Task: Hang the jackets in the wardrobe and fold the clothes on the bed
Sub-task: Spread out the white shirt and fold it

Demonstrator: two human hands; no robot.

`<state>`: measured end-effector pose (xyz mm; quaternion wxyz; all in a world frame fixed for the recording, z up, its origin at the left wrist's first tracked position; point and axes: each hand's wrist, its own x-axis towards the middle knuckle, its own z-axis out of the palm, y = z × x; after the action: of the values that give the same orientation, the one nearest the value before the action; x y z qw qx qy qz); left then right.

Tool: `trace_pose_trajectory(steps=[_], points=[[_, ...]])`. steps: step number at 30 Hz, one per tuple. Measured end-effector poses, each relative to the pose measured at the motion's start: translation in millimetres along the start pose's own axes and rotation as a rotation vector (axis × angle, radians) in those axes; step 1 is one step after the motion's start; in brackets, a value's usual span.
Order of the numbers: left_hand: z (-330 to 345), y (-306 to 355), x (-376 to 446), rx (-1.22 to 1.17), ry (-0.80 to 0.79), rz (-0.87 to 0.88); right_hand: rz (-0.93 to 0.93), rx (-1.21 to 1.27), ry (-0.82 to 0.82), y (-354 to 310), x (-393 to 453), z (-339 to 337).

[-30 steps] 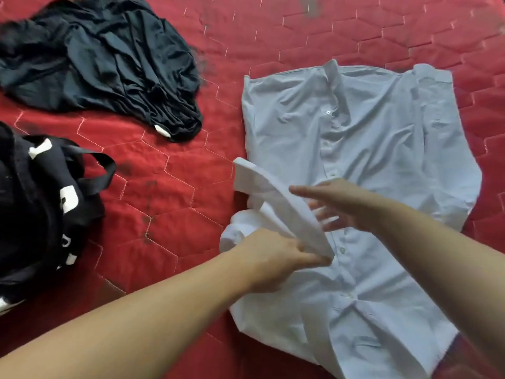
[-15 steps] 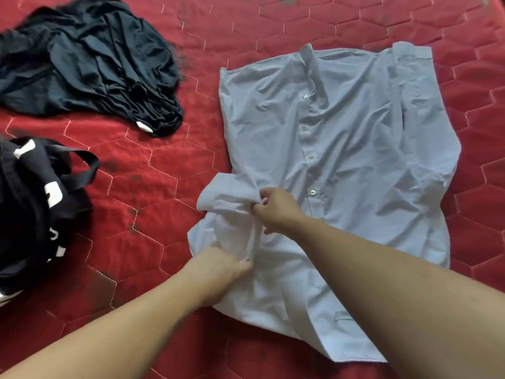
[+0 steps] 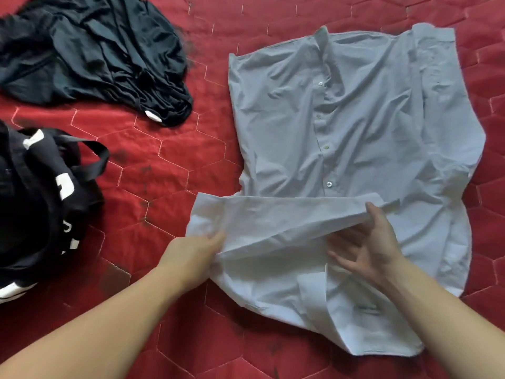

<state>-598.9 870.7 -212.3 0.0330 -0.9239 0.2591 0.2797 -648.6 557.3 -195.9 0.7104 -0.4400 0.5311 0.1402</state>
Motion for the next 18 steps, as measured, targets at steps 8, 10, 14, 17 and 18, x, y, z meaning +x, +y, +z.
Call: trace_pose_trajectory(steps=[8,10,14,17,18], points=[[-22,3,9,-0.564,0.268,-0.096,-0.250,-0.049,0.064,-25,-2,-3],[-34,4,29,-0.593,0.564,-0.189,-0.253,0.021,0.031,-31,-4,-24],[-54,1,73,-0.783,0.305,-0.401,-0.164,0.039,0.200,-27,2,-64],[-53,0,80,-0.869,0.158,-0.377,-0.173,0.150,0.302,-30,6,-80],[-53,0,77,-0.884,0.149,-0.330,-0.194,0.172,0.308,-33,7,-83]])
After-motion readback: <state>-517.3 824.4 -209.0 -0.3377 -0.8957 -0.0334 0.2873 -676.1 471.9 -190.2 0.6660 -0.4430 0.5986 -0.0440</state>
